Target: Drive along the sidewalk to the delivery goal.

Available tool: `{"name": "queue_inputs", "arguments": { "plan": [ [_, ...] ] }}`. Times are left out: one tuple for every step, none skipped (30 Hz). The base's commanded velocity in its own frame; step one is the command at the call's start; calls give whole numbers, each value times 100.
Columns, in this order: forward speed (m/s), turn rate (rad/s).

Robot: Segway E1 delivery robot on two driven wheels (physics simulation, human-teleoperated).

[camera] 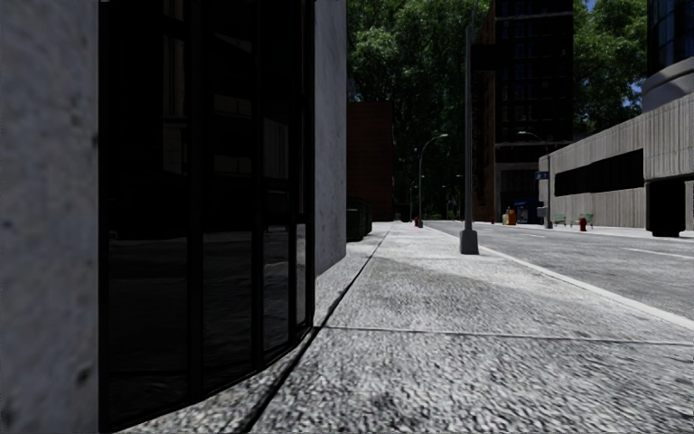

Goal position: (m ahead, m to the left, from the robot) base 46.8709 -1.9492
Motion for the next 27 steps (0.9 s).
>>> {"name": "queue_inputs", "arguments": {
  "plan": [
    [200,-50],
    [200,-53],
    [200,-53],
    [200,-54],
    [200,-55],
    [200,-55],
    [200,-55],
    [200,-55],
    [200,-55],
    [200,-55],
    [200,-55],
    [200,-55],
    [200,-55],
    [200,-55],
    [200,-55],
    [200,-55],
    [200,-55],
    [200,-41],
    [200,-15],
    [200,-15],
    [200,-4],
    [200,-1],
    [200,0],
    [200,0],
    [200,0],
    [200,0],
    [200,0]
  ]
}}
